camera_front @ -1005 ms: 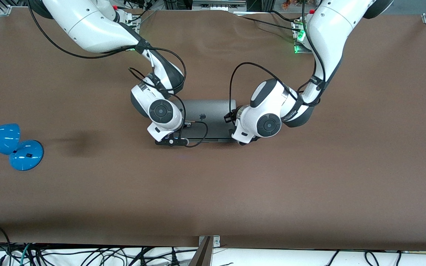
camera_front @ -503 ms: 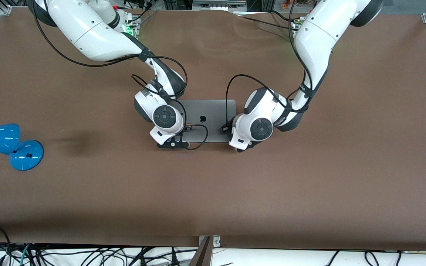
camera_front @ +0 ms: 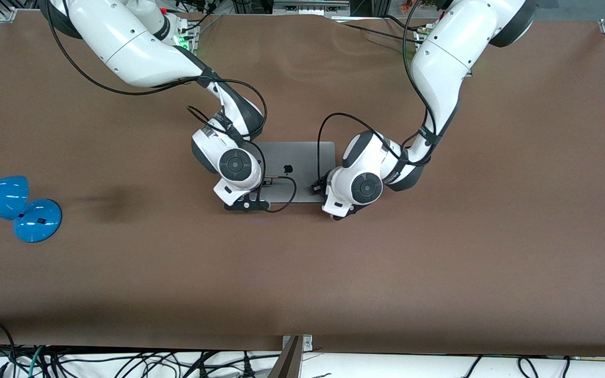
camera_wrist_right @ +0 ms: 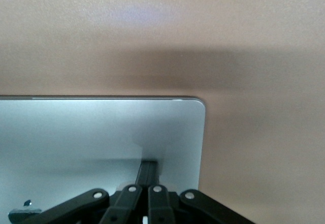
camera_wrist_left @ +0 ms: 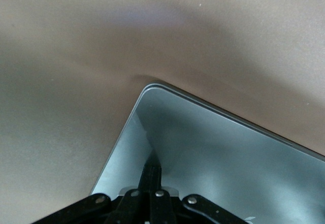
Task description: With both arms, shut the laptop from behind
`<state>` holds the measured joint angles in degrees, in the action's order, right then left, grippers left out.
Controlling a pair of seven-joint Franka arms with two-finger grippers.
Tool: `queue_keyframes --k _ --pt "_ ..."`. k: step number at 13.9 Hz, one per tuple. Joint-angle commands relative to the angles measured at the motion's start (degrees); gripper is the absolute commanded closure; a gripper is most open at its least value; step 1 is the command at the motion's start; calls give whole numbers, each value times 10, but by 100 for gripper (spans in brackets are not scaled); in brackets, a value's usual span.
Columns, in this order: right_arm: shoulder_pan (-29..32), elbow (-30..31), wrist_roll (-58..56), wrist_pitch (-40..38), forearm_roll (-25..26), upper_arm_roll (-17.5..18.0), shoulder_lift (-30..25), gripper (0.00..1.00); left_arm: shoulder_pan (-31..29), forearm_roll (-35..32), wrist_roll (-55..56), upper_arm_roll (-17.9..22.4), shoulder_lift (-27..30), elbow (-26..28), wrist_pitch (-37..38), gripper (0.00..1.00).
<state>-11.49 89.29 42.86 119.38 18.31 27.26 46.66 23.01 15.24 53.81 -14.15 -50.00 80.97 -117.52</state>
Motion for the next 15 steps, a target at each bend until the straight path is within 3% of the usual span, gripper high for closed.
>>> queue_keyframes --k 1,2,3,5,8,12,15 --pt "7 -45 0 -4 16 1 34 100 6 -16 2 7 -11 -23 5 67" --pt "6 -63 -1 -30 16 2 31 100 4 -17 2 7 -8 -29 10 6" --pt "7 -88 -3 -65 15 3 31 100 0 -19 2 7 -1 -30 12 0" --pt "7 -113 0 -106 16 4 24 1 -10 -19 2 15 16 -30 25 0" --pt "20 -114 -1 -121 0 3 -17 0 -13 -20 2 16 33 -30 45 0" --pt "77 -114 -59 -142 -61 3 -65 0 -14 -136 -3 10 89 -28 135 0" --pt "116 -114 -95 -182 -61 2 -95 0 -33 -157 -102 14 142 -28 188 0"
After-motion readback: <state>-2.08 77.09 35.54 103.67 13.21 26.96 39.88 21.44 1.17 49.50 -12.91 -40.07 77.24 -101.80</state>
